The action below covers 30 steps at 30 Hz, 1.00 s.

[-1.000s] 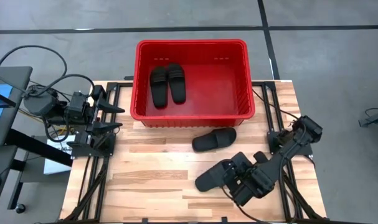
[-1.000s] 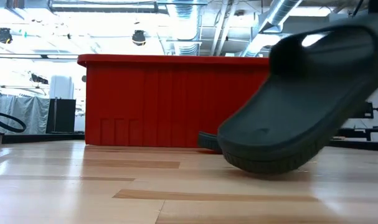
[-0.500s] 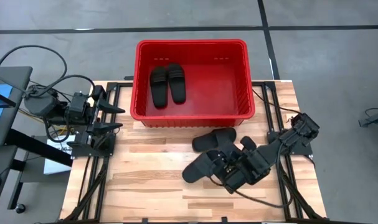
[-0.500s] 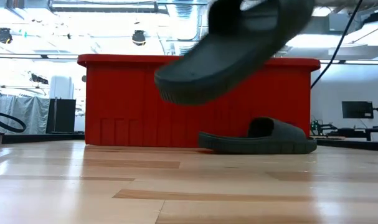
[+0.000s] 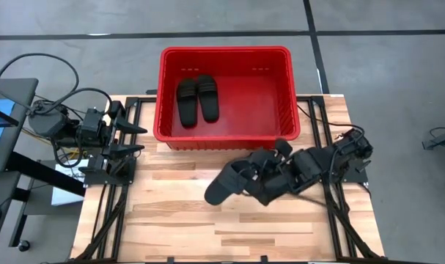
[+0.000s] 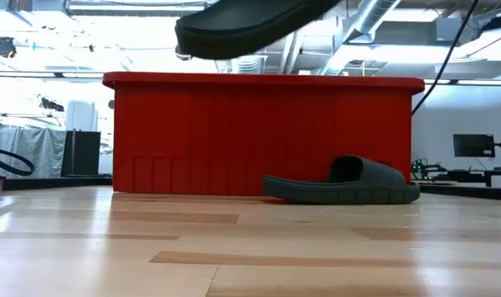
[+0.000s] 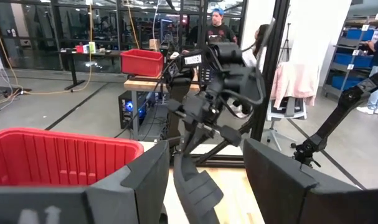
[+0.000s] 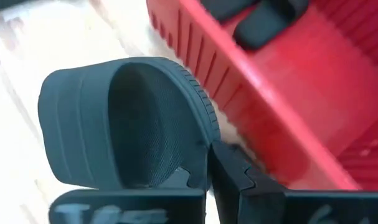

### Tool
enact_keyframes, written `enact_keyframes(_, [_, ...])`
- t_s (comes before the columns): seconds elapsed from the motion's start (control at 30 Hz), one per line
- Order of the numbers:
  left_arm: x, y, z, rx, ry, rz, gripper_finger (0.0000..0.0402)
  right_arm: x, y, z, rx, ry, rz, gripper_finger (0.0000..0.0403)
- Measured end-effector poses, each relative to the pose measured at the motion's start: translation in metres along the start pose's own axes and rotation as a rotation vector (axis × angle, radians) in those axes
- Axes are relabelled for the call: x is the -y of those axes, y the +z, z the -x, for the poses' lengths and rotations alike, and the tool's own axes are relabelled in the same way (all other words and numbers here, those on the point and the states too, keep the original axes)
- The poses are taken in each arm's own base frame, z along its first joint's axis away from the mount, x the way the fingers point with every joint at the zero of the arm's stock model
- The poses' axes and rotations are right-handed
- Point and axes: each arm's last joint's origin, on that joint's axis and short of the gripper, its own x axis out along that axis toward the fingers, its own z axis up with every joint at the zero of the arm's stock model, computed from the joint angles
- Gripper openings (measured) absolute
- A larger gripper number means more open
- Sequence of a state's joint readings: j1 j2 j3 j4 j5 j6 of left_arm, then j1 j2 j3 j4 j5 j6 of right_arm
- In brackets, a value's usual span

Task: Pick and place slides into bin
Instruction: Put the black slide into the red bin

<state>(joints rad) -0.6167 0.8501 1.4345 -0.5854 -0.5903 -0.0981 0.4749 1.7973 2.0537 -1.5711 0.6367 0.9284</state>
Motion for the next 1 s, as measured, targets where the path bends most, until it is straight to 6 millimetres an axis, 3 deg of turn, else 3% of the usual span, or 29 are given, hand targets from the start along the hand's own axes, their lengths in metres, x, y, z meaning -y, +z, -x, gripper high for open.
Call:
enact_keyframes(0.6, [-0.007, 0.004, 0.011, 0.03, -0.003, 0.039, 0.0196, 0.07, 0.072, 0.02, 0.193, -0.088, 0.082, 0.0])
enact_keyframes(1.0, [-0.016, 0.008, 0.019, 0.069, 0.111, -0.003, 0.0196, 0.136, 0.103, 0.002, 0.159, -0.229, 0.233, 0.0])
